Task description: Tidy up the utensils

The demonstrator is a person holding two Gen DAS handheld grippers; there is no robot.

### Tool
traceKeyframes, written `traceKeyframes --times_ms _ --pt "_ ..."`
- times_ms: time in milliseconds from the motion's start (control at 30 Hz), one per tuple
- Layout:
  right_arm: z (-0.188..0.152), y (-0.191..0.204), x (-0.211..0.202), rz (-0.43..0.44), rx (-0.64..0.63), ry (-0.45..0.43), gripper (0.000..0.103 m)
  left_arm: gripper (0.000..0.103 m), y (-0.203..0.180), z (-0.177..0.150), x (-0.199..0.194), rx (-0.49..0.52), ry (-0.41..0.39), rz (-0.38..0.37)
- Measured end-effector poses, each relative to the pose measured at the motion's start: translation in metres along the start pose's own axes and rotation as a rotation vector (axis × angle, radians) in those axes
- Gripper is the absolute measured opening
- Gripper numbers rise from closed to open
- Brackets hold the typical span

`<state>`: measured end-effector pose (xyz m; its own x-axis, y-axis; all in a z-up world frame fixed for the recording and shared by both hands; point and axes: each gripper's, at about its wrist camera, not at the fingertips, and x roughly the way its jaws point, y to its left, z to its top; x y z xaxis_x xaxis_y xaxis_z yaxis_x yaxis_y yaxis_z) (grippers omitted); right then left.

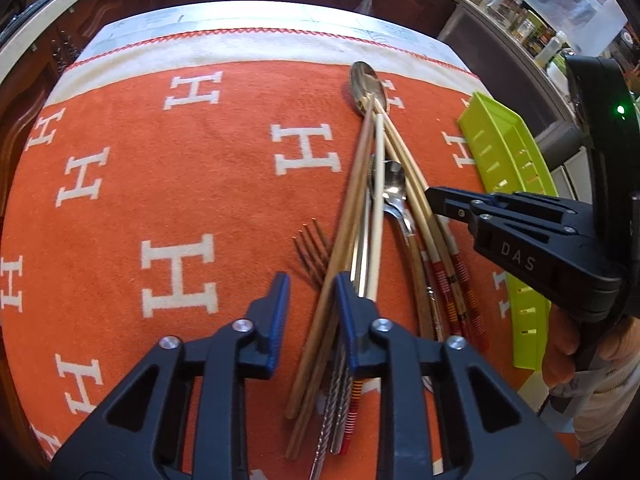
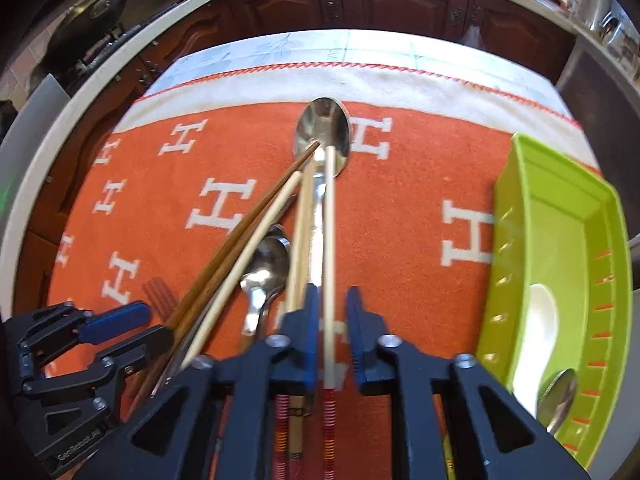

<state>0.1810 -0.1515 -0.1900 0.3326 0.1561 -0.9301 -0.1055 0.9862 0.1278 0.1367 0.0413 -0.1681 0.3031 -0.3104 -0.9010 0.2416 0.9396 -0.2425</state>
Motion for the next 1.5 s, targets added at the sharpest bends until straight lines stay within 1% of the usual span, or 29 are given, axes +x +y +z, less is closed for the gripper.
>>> traceKeyframes --times_ms 33,100,233,333,400,433,500,667,700,767,867,933,1133,1300,1400,1500 --pt "-0.001 0.001 -0.001 0.001 0.003 0.001 0.005 0.014 0.000 0.000 0.000 0.002 0.001 -0.007" --pt "-0.004 0.001 -0.002 0.005 0.008 -0.005 0.004 0.007 -0.001 -0.001 0.000 0.006 0.006 -0.019" --pt "-0.009 -0.007 -0.005 0.046 0.056 0.007 0.004 0.006 -0.002 -0.001 0.000 -0.002 0.030 -0.035" --pt "-0.013 -0.011 -0.009 0.055 0.066 0.000 0.004 0.006 0.000 -0.005 -0.002 0.000 0.038 -0.056" --pt "-0.015 -0.013 -0.013 0.066 0.069 -0.001 0.004 0.007 0.002 -0.005 -0.002 -0.009 0.046 -0.061" --pt "-0.016 -0.013 -0.014 0.067 0.068 -0.002 0.004 0.010 0.004 -0.005 -0.001 -0.018 0.047 -0.062" --pt "-0.017 -0.012 -0.015 0.072 0.063 -0.002 0.004 0.021 0.007 -0.005 0.001 -0.030 0.056 -0.056" --pt "-0.019 -0.011 -0.014 0.079 0.064 0.002 0.004 0.021 0.007 -0.007 0.002 -0.005 0.046 -0.051" --pt "-0.019 -0.011 -0.014 0.078 0.066 0.002 0.004 0.017 0.006 -0.006 0.002 0.000 0.042 -0.048" --pt "-0.020 -0.011 -0.012 0.087 0.072 0.004 0.004 0.005 0.005 -0.004 0.003 -0.009 0.048 -0.098" --pt "-0.023 -0.014 -0.015 0.107 0.095 -0.002 0.004 0.004 0.003 -0.004 0.001 -0.023 0.027 -0.076" --pt "-0.026 -0.016 -0.019 0.123 0.112 -0.009 0.004 0.004 0.003 -0.005 -0.003 -0.035 0.015 -0.073" --pt "-0.036 -0.025 -0.044 0.175 0.160 -0.047 0.004 0.004 -0.003 -0.011 -0.039 -0.052 -0.061 -0.065" --pt "-0.048 -0.042 -0.084 0.220 0.207 -0.107 0.004 0.004 -0.033 -0.012 -0.077 -0.026 -0.120 -0.079" --pt "-0.052 -0.058 -0.115 0.235 0.236 -0.147 0.004 0.004 -0.068 -0.004 -0.102 0.024 -0.165 -0.089" --pt "-0.056 -0.080 -0.156 0.216 0.259 -0.209 0.004 0.004 -0.103 0.008 -0.120 0.063 -0.189 -0.106"
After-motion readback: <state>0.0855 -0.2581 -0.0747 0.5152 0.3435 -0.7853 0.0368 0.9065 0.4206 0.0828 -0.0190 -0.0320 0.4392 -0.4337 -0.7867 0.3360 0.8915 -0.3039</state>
